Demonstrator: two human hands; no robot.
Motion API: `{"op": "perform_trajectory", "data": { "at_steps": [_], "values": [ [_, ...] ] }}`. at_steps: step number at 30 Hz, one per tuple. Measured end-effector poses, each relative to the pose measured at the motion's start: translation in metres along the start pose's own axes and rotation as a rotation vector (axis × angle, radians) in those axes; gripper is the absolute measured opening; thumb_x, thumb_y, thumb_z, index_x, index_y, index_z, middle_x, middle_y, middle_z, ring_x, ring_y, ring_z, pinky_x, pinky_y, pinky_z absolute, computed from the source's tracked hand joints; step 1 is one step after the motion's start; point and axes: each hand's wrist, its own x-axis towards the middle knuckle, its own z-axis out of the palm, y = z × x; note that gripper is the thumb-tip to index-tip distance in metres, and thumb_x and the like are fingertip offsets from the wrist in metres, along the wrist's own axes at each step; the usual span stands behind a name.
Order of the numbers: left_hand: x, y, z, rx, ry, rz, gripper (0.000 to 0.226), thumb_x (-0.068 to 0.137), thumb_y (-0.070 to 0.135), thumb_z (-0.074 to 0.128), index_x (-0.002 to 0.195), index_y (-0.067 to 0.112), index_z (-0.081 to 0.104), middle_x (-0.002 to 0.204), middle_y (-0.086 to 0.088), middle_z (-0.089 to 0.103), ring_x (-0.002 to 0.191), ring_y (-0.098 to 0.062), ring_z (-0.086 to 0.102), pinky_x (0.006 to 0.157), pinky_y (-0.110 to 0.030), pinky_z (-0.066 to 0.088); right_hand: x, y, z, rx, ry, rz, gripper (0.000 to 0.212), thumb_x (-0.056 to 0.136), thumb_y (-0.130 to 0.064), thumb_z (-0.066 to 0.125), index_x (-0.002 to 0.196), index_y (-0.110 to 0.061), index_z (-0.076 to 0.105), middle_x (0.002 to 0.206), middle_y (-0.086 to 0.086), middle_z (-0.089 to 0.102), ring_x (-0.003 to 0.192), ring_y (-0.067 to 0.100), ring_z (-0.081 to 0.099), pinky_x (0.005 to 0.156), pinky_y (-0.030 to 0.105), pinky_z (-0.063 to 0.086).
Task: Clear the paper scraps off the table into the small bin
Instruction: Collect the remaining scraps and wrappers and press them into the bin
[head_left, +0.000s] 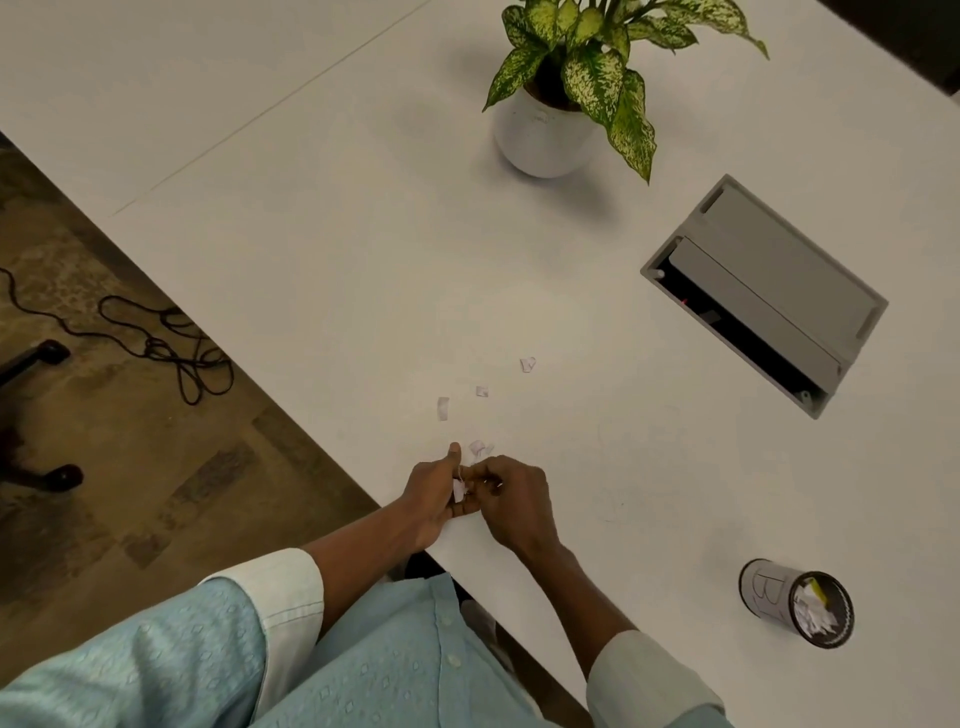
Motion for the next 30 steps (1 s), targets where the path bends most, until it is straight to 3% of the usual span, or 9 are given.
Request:
{"op": "perform_trajectory", "data": {
  "at_steps": [3,6,8,13,15,17,19,23,30],
  "values": [
    [0.002,0.002,-0.002,0.025,0.012,0.016,0.039,0.108,0.022,0.052,0.085,-0.005,0.069,0.077,-0.018,0.071,0.074,-0.027,0.071,0.065,-0.034,0.064,0.005,0.001,-0.002,0.001,0.083,-0.015,0.028,0.089,-0.004,0.064,0.098,-0.024,0.081,0.097,-0.009,0.08,0.086,0.004,0.073,0.081,0.026,0.06],
    [0.005,0.001,-0.01,0.062,0.048,0.031,0.04,0.107,0.017,0.052,0.08,-0.006,0.068,0.073,-0.018,0.07,0.07,-0.026,0.068,0.077,-0.04,0.064,0.017,0.009,-0.006,-0.036,0.21,0.053,0.021,0.088,-0.007,0.067,0.098,-0.021,0.079,0.099,-0.007,0.078,0.087,0.006,0.071,0.082,0.033,0.06],
    [0.008,0.0,-0.018,0.089,0.077,0.027,0.038,0.107,0.018,0.053,0.087,-0.009,0.07,0.076,-0.02,0.071,0.071,-0.028,0.069,0.081,-0.041,0.063,0.025,0.016,-0.008,-0.109,0.152,0.089,0.021,0.087,-0.017,0.07,0.108,-0.023,0.073,0.104,-0.006,0.073,0.09,0.01,0.068,0.084,0.037,0.059],
    [0.011,0.002,-0.033,0.086,0.093,0.037,0.037,0.107,0.02,0.054,0.102,-0.013,0.07,0.084,-0.023,0.071,0.072,-0.029,0.069,0.083,-0.042,0.063,0.038,0.027,-0.007,-0.27,-0.07,0.078,0.055,0.083,-0.038,0.076,0.135,-0.031,0.057,0.124,-0.005,0.053,0.116,0.016,0.054,0.088,0.04,0.056],
    [0.013,0.006,-0.037,0.089,0.1,0.044,0.037,0.107,0.021,0.054,0.103,-0.013,0.069,0.085,-0.024,0.071,0.073,-0.03,0.069,0.087,-0.045,0.062,0.042,0.028,-0.004,-0.313,-0.108,0.02,0.062,0.082,-0.04,0.078,0.139,-0.031,0.054,0.124,-0.005,0.049,0.116,0.014,0.049,0.086,0.037,0.056],
    [0.014,0.009,-0.039,0.091,0.109,0.049,0.038,0.107,0.022,0.053,0.101,-0.012,0.069,0.086,-0.025,0.07,0.073,-0.031,0.069,0.081,-0.042,0.063,0.045,0.027,-0.002,-0.347,-0.146,-0.019,0.063,0.083,-0.039,0.079,0.14,-0.029,0.054,0.124,-0.004,0.047,0.114,0.013,0.048,0.084,0.034,0.055],
    [0.016,0.011,-0.041,0.102,0.114,0.054,0.038,0.108,0.023,0.053,0.098,-0.01,0.069,0.085,-0.025,0.071,0.072,-0.031,0.069,0.073,-0.037,0.063,0.046,0.025,0.002,-0.396,-0.175,-0.073,0.052,0.086,-0.034,0.077,0.135,-0.024,0.059,0.122,-0.002,0.048,0.11,0.015,0.05,0.082,0.031,0.054],
    [0.021,0.015,-0.043,0.133,0.128,0.057,0.038,0.107,0.024,0.054,0.095,-0.008,0.07,0.084,-0.025,0.073,0.074,-0.033,0.071,0.072,-0.038,0.062,0.043,0.024,0.011,-0.434,-0.174,-0.144,0.018,0.093,-0.02,0.069,0.111,-0.016,0.071,0.11,0.001,0.06,0.1,0.02,0.058,0.076,0.031,0.052],
    [0.026,0.017,-0.037,0.176,0.119,0.05,0.041,0.107,0.027,0.053,0.091,-0.007,0.071,0.081,-0.024,0.074,0.07,-0.032,0.072,0.066,-0.035,0.063,0.029,0.02,0.009,-0.103,0.091,0.101,0.014,0.081,-0.008,0.078,0.087,-0.02,0.08,0.088,-0.007,0.071,0.075,0.005,0.062,0.073,0.026,0.056]
  ]
}}
